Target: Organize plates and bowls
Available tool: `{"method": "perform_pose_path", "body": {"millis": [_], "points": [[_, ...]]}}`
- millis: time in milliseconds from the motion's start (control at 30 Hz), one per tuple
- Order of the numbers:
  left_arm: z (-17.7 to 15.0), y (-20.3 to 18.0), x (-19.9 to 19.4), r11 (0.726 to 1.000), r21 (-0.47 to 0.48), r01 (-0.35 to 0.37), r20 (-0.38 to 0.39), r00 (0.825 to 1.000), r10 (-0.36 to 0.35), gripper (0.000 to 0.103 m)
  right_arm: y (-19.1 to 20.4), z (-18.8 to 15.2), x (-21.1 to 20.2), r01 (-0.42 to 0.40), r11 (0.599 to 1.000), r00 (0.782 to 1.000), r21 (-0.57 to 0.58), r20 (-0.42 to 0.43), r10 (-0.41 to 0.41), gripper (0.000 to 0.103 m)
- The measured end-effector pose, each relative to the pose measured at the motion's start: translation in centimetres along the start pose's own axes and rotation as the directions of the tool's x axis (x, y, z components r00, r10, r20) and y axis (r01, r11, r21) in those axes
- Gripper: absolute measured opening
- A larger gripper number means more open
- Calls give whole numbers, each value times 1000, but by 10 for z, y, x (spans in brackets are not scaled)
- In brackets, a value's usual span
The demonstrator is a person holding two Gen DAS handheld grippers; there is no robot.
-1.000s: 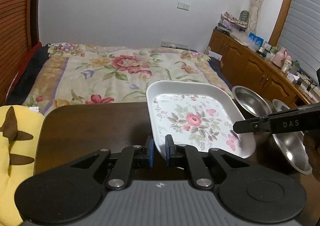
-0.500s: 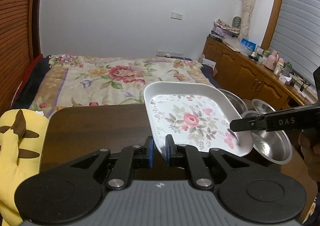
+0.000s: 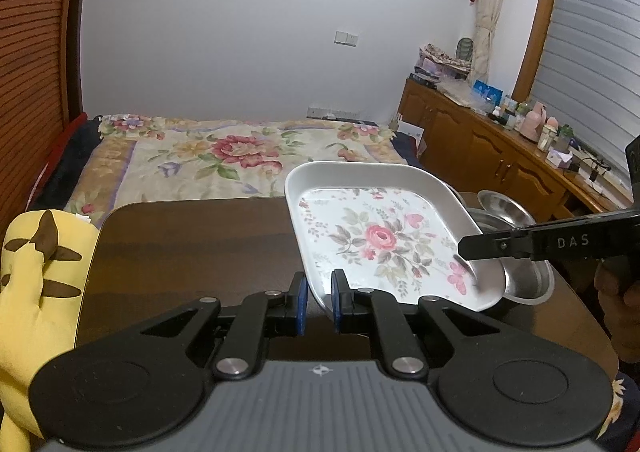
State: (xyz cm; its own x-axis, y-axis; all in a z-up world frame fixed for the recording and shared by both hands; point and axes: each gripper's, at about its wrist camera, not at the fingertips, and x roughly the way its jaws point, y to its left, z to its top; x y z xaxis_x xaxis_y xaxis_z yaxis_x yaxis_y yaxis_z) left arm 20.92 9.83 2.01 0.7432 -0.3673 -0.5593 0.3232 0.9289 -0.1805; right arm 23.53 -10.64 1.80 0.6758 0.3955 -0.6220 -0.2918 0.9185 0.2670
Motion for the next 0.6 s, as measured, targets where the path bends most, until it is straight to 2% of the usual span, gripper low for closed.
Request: {"method": "perform_pose_path", "body": {"millis": [600], "points": [[-30,-9,-19,1000,-9,3,-7,1000,-3,14,-3,-40,-17,-43,999,999,0,4,43,12]]}}
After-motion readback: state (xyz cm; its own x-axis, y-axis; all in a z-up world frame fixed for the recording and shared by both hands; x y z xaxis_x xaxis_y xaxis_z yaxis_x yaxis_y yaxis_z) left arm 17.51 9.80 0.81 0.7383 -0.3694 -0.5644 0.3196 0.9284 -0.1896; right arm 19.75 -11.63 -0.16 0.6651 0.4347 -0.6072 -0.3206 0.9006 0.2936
